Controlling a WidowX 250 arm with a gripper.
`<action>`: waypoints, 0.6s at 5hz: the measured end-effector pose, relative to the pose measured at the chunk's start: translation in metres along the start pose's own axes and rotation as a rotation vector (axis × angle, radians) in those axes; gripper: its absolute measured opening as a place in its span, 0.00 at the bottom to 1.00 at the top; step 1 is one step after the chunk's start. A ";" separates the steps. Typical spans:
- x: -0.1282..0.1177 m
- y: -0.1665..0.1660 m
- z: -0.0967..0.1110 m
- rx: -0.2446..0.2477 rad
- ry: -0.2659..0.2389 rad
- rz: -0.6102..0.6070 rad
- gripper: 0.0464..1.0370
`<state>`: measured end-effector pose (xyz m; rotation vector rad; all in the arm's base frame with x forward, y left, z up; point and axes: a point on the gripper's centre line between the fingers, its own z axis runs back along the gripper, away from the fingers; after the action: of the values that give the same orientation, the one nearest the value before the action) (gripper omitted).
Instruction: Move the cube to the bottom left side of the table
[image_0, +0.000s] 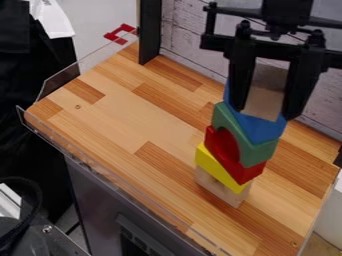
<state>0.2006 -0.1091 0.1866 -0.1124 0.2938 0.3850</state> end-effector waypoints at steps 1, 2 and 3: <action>0.003 -0.006 0.034 -0.012 -0.084 0.012 0.46; 0.018 0.010 0.072 -0.044 -0.171 0.094 0.46; 0.042 0.054 0.079 -0.088 -0.176 0.234 0.46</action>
<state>0.2373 -0.0313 0.2464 -0.1304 0.1156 0.6366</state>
